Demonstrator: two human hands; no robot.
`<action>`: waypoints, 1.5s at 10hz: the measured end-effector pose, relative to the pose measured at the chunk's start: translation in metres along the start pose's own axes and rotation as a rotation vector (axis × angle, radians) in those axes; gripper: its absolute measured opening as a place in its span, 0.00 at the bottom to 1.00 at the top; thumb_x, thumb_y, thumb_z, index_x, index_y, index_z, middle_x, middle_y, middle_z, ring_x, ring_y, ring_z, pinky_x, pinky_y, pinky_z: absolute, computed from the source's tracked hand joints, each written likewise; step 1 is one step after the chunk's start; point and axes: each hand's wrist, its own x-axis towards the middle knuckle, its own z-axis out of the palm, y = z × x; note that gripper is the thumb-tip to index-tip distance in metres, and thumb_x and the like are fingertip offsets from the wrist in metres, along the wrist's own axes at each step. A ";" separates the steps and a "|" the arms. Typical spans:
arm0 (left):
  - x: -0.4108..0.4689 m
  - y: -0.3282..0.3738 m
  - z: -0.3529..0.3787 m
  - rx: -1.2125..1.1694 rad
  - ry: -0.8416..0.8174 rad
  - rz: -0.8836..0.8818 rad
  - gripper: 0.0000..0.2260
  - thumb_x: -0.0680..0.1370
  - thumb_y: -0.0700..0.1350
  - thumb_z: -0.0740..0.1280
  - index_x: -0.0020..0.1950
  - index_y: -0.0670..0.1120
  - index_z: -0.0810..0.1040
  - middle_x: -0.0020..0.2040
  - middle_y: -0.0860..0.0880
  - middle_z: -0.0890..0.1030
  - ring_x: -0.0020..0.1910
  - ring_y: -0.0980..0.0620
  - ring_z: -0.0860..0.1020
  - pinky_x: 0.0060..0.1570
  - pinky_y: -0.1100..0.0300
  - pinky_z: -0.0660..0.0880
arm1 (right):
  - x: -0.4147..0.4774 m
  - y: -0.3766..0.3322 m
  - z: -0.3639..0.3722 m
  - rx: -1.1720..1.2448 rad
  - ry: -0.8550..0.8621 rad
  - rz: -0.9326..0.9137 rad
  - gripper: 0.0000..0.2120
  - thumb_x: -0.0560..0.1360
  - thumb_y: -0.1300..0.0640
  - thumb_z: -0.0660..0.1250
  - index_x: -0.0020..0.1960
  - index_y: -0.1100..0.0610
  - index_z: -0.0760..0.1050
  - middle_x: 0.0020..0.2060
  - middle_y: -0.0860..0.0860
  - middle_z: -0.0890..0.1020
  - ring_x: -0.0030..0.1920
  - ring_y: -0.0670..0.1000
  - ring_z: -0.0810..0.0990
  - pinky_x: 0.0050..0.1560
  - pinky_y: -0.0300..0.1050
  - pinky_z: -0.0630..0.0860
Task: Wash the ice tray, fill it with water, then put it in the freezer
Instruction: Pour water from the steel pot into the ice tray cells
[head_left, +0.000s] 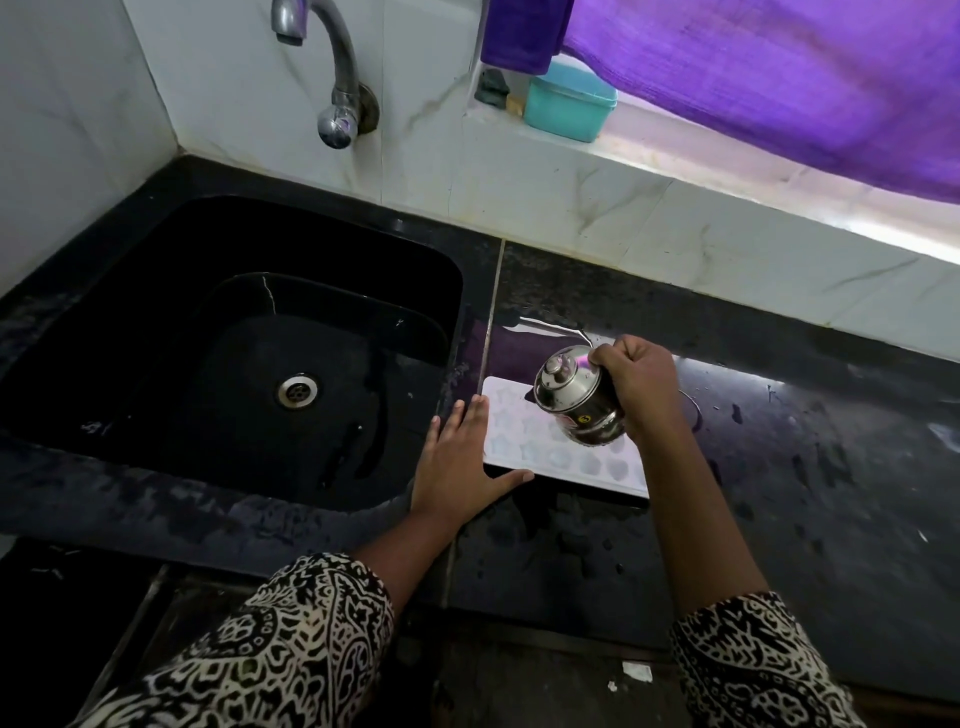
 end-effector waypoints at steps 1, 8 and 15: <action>0.000 -0.001 0.000 0.005 -0.005 0.001 0.49 0.69 0.74 0.59 0.79 0.46 0.47 0.79 0.51 0.54 0.78 0.52 0.50 0.75 0.52 0.45 | 0.000 0.000 0.002 -0.006 0.007 -0.008 0.15 0.69 0.64 0.68 0.28 0.56 0.65 0.24 0.51 0.66 0.26 0.47 0.63 0.30 0.41 0.64; -0.001 0.000 -0.001 -0.032 -0.010 -0.003 0.49 0.69 0.73 0.61 0.79 0.47 0.47 0.79 0.51 0.53 0.78 0.53 0.48 0.75 0.53 0.43 | 0.001 -0.002 0.002 -0.069 -0.018 -0.062 0.11 0.70 0.63 0.67 0.31 0.59 0.68 0.26 0.53 0.67 0.31 0.51 0.65 0.33 0.43 0.65; 0.000 0.000 -0.003 -0.022 -0.021 -0.003 0.49 0.69 0.74 0.60 0.79 0.46 0.46 0.79 0.50 0.53 0.78 0.53 0.49 0.75 0.52 0.44 | 0.003 -0.010 -0.001 -0.101 -0.005 -0.101 0.12 0.69 0.63 0.67 0.30 0.58 0.68 0.27 0.56 0.68 0.32 0.52 0.67 0.35 0.45 0.67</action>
